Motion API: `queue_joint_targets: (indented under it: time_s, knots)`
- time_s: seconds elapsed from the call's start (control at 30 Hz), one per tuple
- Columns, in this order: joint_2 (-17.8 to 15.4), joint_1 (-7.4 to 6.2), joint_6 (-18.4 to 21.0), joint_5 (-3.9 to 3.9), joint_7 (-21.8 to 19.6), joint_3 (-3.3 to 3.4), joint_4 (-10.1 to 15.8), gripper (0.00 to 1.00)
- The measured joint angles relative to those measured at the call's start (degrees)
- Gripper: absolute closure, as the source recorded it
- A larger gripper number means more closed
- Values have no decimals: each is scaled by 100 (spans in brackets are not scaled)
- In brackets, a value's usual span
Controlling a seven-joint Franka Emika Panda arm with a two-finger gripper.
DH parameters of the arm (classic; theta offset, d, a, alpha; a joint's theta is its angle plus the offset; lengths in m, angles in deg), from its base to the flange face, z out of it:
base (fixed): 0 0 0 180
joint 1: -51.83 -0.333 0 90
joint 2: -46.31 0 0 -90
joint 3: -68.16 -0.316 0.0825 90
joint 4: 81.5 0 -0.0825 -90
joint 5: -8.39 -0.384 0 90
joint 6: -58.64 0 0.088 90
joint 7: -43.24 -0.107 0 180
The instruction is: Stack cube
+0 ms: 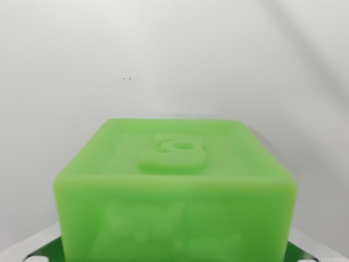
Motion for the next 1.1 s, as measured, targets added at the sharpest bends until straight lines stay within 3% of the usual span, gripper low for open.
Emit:
queue_joint_targets:
  time_s: [1.1]
  knots:
    - [-975,0,766,0,0,6,184,100]
